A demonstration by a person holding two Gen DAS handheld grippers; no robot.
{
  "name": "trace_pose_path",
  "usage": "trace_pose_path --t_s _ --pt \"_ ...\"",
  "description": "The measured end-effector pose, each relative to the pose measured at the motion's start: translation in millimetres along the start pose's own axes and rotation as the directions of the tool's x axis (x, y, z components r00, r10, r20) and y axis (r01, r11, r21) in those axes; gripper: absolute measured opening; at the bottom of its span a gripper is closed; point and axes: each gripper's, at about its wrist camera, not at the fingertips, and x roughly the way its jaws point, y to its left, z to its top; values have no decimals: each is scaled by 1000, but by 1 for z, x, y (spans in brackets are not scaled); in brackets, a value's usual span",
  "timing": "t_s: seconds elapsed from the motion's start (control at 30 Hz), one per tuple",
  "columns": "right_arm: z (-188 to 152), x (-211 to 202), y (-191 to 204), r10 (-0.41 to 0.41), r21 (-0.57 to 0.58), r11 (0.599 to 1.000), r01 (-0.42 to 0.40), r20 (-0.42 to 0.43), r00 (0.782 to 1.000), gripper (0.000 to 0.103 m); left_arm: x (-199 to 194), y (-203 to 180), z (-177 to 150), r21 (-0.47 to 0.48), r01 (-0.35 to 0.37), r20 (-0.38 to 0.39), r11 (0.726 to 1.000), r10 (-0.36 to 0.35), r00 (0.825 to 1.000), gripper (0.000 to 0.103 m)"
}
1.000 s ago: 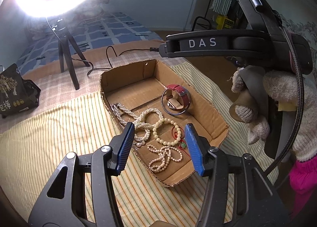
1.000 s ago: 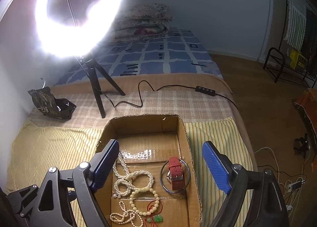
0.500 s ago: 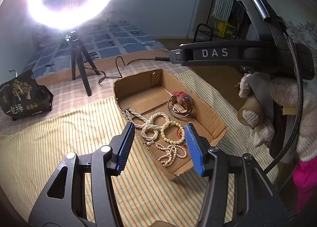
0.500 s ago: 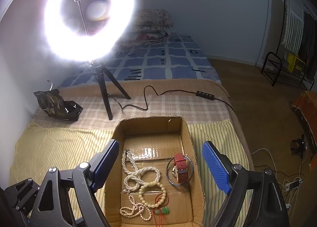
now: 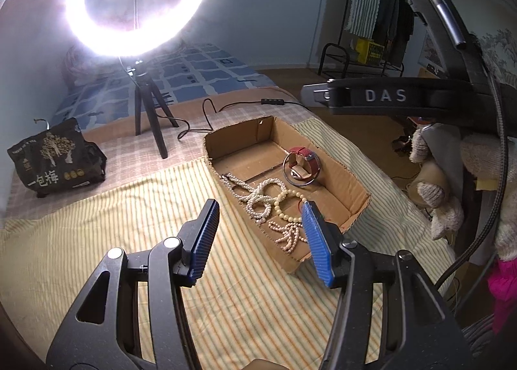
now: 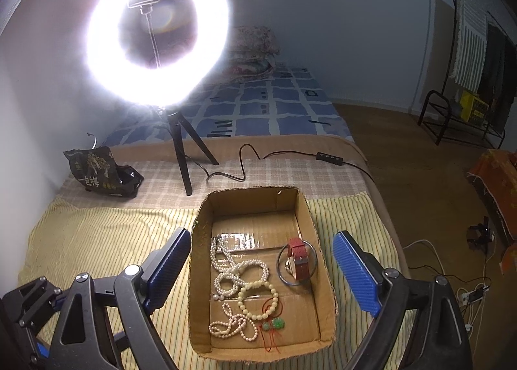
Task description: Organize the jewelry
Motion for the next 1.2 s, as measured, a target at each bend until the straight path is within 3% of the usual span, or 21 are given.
trace_pose_path --t_s 0.07,0.23,0.5,0.73,0.97,1.1,1.2 --pt "-3 -7 4 -11 -6 1000 11 10 1000 93 -7 3 -2 3 -9 12 1000 9 1000 67" --pt "-11 -26 12 -62 -15 998 63 43 997 99 -25 15 -6 -9 -25 31 1000 25 999 68" --pt "-24 -61 32 -136 -39 989 140 97 986 103 -54 34 -8 -30 -69 80 997 72 994 78" --pt "-36 -84 39 -129 -5 991 131 132 983 103 -79 42 -11 -40 -107 128 993 112 985 84" --pt "-52 -100 44 -135 9 991 135 167 977 103 -87 42 -16 -14 -125 127 992 125 984 87" --pt "-57 -104 48 -123 -3 992 125 178 976 103 -92 40 -20 3 -142 140 990 140 980 98" --pt "-58 -107 51 -120 -5 992 123 191 974 103 -94 39 -21 22 -164 149 986 159 976 99"
